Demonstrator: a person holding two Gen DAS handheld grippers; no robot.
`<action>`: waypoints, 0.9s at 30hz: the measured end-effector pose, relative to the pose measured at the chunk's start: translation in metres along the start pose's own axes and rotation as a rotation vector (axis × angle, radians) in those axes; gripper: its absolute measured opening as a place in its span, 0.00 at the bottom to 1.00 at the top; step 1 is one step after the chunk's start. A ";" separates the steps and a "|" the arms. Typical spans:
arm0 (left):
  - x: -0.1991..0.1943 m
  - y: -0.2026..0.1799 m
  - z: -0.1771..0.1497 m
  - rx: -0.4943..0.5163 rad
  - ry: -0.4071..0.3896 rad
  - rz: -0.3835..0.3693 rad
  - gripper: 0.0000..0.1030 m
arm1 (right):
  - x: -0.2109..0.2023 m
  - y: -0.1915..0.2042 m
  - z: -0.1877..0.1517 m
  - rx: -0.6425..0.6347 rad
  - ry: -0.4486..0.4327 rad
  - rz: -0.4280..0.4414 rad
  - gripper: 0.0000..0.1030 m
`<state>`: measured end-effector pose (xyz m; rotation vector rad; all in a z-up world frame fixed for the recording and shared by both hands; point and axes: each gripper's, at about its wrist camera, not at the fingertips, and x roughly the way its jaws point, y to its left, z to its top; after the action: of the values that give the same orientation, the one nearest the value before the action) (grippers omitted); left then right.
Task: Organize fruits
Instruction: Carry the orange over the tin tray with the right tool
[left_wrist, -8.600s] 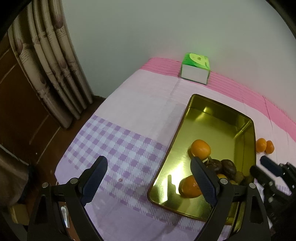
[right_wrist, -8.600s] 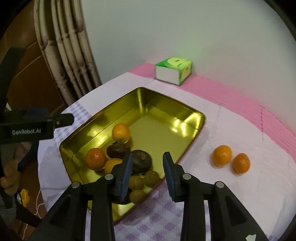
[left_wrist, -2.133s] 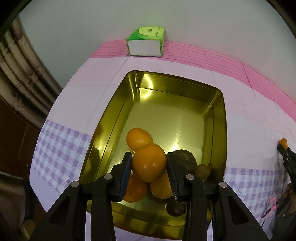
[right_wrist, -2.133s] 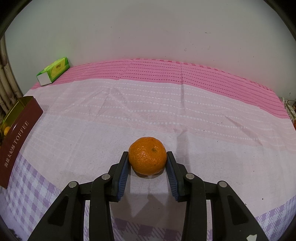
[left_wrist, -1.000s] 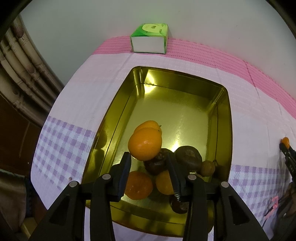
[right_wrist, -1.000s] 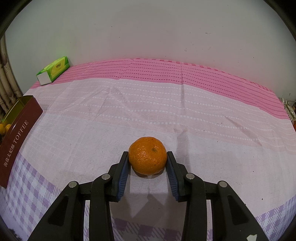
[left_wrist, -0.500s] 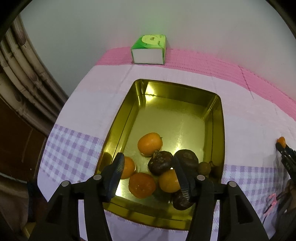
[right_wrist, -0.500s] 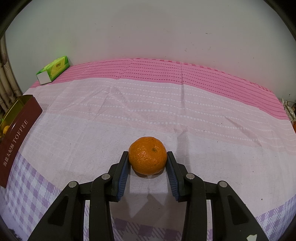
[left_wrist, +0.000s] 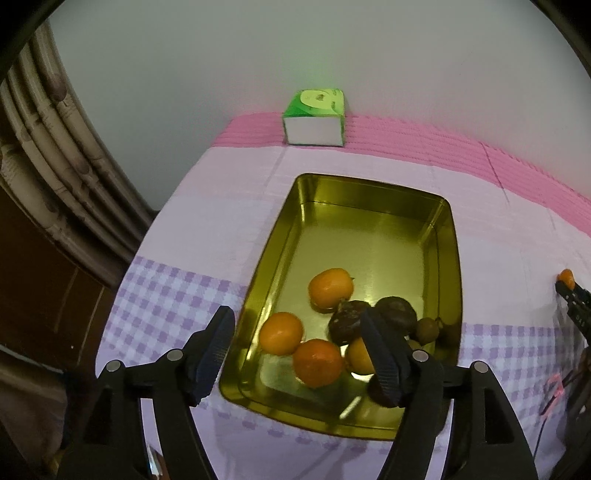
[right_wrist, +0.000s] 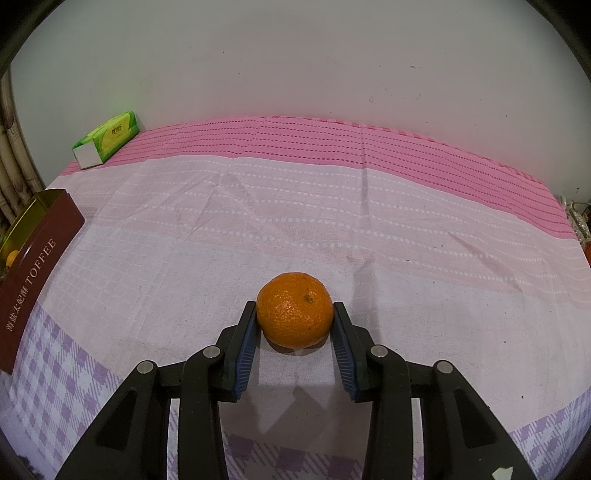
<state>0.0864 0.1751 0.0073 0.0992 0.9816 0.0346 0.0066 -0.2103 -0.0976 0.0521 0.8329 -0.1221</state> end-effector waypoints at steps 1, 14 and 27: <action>-0.001 0.002 -0.002 0.000 -0.003 0.003 0.70 | 0.000 0.000 0.000 -0.002 -0.001 -0.002 0.34; -0.001 0.020 -0.014 -0.014 -0.006 0.031 0.74 | -0.004 0.005 0.002 -0.028 0.002 -0.016 0.33; 0.001 0.030 -0.020 -0.051 -0.012 0.033 0.75 | -0.023 0.020 0.006 -0.074 -0.013 -0.033 0.33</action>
<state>0.0710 0.2068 -0.0019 0.0685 0.9668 0.0890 -0.0016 -0.1885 -0.0770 -0.0323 0.8246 -0.1222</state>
